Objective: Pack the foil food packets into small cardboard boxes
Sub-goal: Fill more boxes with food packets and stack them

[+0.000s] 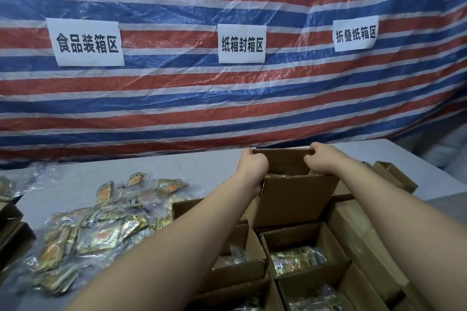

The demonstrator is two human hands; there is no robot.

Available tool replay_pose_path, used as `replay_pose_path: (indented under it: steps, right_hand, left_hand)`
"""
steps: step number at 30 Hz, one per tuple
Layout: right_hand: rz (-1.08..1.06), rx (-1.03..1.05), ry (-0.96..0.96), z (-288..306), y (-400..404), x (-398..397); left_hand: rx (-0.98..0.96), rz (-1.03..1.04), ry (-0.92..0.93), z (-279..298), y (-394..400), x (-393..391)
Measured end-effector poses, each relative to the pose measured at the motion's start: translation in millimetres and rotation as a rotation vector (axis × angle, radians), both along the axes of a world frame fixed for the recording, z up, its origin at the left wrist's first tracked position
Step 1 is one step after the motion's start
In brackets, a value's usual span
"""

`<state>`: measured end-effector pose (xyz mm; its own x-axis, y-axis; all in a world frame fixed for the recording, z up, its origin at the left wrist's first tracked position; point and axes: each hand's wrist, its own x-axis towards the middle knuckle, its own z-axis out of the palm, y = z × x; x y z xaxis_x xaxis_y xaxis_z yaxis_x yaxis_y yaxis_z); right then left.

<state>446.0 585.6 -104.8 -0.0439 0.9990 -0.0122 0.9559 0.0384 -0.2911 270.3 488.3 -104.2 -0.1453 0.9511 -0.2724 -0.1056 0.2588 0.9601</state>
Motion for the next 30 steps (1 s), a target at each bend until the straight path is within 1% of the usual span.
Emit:
replay_pose_path:
  steps: [8, 14, 16, 20, 23, 26, 28, 30]
  right_hand:
    - [0.029, 0.108, -0.055, 14.7, -15.9, -15.2]
    - [0.151, 0.329, 0.001, 46.5, -38.8, -62.5]
    - [0.211, 0.354, 0.059, 57.3, -50.5, -89.2]
    - [0.373, 0.353, 0.211, 73.9, -79.0, -160.2]
    - [0.472, 0.314, 0.312, 73.8, -106.2, -218.4]
    - [0.577, 0.262, 0.331, 61.1, -137.7, -271.5]
    - [0.630, 0.217, 0.343, 45.3, -158.4, -300.2]
    - [0.665, 0.150, 0.362, 24.8, -177.3, -325.6]
  left_hand:
    - [0.018, -0.066, 0.108, 11.3, -13.1, -18.6]
    - [0.215, -0.004, 0.251, 31.1, -44.8, -61.6]
    - [0.240, 0.041, 0.303, 37.4, -57.0, -88.0]
    - [0.243, 0.157, 0.361, 42.6, -83.8, -149.2]
    - [0.233, 0.229, 0.417, 33.6, -108.8, -201.6]
    - [0.150, 0.319, 0.430, 8.4, -139.8, -255.7]
    - [0.091, 0.358, 0.409, -13.1, -161.4, -283.5]
    - [0.063, 0.382, 0.426, -34.8, -183.1, -304.5]
